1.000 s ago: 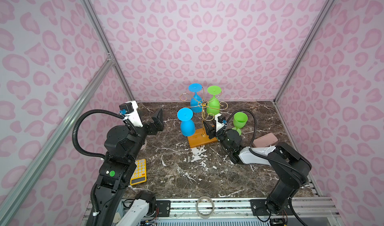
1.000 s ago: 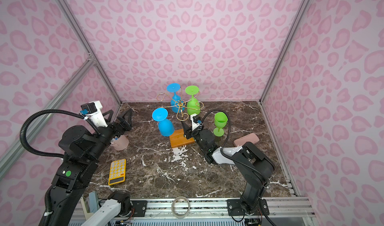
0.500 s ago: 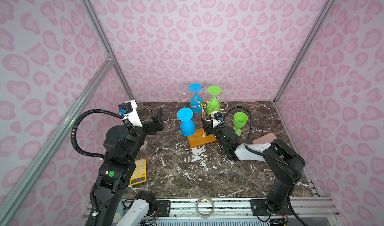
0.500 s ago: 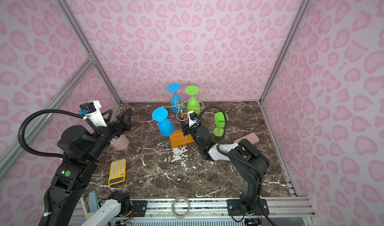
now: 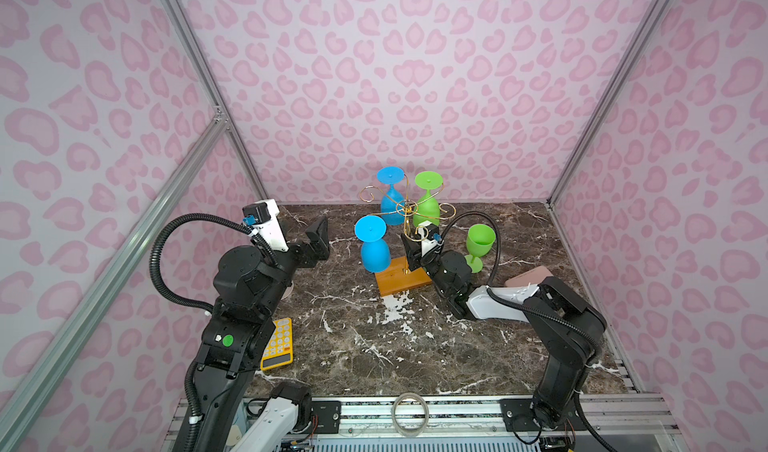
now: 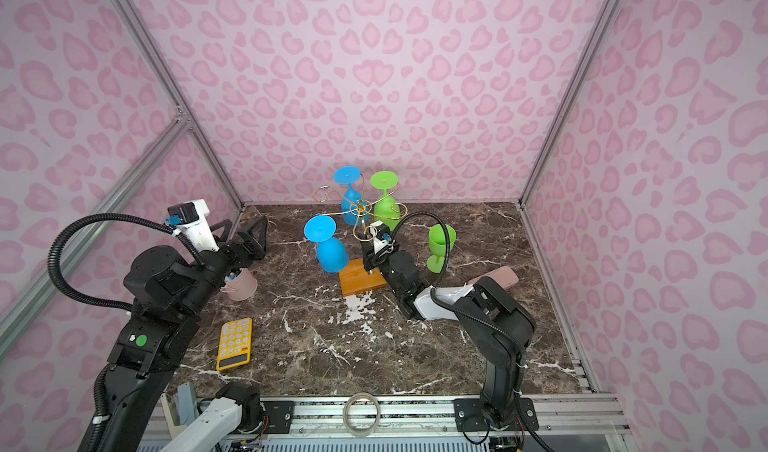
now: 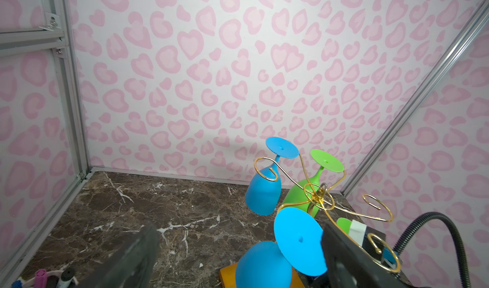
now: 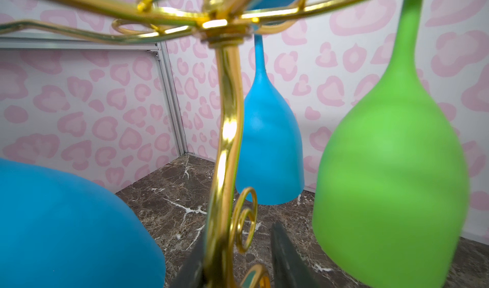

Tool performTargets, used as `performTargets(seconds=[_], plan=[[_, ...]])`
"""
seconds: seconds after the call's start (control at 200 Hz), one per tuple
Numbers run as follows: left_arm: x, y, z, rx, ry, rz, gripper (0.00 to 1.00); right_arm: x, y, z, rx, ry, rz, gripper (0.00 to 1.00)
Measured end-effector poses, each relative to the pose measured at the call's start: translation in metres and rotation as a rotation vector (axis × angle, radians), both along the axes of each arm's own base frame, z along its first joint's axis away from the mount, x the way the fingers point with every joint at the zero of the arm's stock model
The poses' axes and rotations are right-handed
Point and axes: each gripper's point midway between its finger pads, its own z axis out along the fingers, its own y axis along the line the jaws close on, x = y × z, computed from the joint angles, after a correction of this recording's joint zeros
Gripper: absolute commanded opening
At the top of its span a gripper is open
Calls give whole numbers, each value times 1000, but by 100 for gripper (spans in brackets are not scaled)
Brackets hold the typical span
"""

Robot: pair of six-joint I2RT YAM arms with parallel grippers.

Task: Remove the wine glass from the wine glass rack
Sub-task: 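Close the right gripper around the rack's gold center stem, then reach the left gripper to the nearer blue glass's foot while the right holds the rack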

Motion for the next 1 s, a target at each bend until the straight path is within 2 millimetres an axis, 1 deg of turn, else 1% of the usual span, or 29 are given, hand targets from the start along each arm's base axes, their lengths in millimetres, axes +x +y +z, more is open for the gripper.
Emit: performTargets(seconds=[0.165,0.25,0.33,0.375,0.54,0.63,0.775,0.856,1.001], plan=[[8,-8,-4,-27,39,-33,98,-1,2,0,-14,-6,3,22],[14,-15,-7,-47,85,-67,100,-2,3,-1,-34,-13,0,18],[22,-25,-11,-75,141,-113,98,-1,2,-1,-46,-19,-10,16],[26,-30,-16,-94,177,-145,97,-1,3,-1,-47,-18,-10,16],[36,-54,-48,-190,345,-289,89,-1,2,-1,-63,-27,-28,14],[32,-64,-55,-236,403,-363,88,-1,2,-1,-68,-31,-32,12],[18,-77,-49,-271,418,-474,84,-1,3,-1,-80,-36,-32,8],[11,-83,-49,-284,437,-519,82,-1,4,-1,-81,-37,-38,6],[6,-89,-63,-290,508,-565,80,-1,4,0,-84,-37,-48,3]])
